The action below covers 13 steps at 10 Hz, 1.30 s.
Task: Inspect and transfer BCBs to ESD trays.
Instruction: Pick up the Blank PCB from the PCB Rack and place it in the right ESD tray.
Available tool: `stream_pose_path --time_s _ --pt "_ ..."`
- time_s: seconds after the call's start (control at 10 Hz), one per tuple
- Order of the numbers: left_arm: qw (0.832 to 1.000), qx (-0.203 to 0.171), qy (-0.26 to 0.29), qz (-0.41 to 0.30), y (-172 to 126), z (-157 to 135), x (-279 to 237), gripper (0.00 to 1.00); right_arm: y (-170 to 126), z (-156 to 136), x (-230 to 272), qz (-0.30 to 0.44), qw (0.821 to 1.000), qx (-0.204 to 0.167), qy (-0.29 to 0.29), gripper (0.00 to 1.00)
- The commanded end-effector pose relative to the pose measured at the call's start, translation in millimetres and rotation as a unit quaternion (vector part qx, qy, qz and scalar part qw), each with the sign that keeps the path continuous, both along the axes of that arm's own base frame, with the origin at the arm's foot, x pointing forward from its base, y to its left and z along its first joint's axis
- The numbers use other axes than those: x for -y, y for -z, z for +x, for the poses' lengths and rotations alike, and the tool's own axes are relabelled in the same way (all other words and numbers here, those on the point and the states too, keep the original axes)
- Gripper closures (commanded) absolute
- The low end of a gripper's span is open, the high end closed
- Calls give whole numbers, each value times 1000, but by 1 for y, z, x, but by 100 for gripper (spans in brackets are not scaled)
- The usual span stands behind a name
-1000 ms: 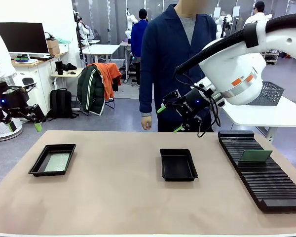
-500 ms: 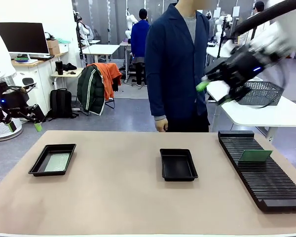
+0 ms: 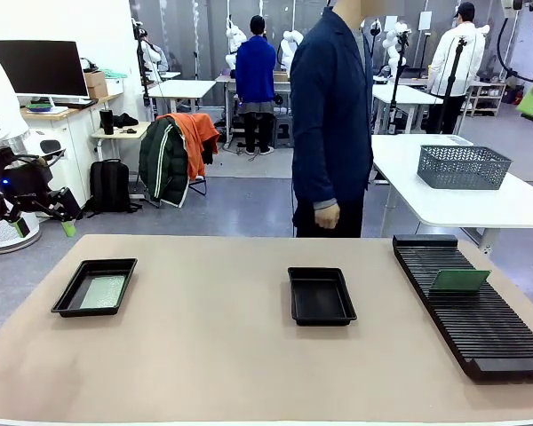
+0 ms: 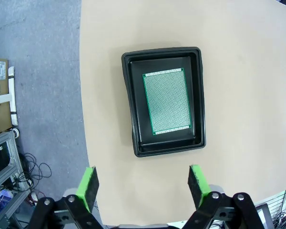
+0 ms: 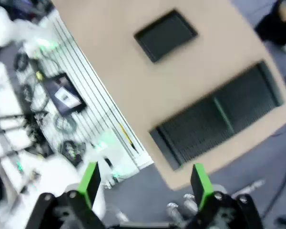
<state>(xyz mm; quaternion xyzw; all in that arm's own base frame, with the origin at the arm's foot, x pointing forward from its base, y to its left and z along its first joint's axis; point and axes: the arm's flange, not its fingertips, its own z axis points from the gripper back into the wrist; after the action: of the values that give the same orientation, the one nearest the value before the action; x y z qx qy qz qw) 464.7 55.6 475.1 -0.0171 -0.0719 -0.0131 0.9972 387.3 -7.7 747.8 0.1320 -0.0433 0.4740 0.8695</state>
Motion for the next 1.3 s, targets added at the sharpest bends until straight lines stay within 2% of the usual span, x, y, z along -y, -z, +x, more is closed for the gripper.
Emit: stream_pose_path --time_s 0.0,0.3,0.5,0.7,0.8,1.2 --pt "1000 4 2 0 2 -1 0 0 -11 19 19 -50 984 73 -157 0" --pt "1000 4 2 0 2 -1 0 0 -6 27 31 -70 968 106 -219 0" --pt "1000 4 2 0 2 -1 0 0 -2 30 35 -58 964 134 -222 0" --pt "1000 4 2 0 2 -1 0 0 5 32 36 -82 960 162 -215 0" --pt "1000 4 2 0 2 -1 0 0 -13 37 35 -74 964 130 -218 0" --pt "1000 4 2 0 2 -1 0 0 -13 37 35 -74 964 130 -218 0"
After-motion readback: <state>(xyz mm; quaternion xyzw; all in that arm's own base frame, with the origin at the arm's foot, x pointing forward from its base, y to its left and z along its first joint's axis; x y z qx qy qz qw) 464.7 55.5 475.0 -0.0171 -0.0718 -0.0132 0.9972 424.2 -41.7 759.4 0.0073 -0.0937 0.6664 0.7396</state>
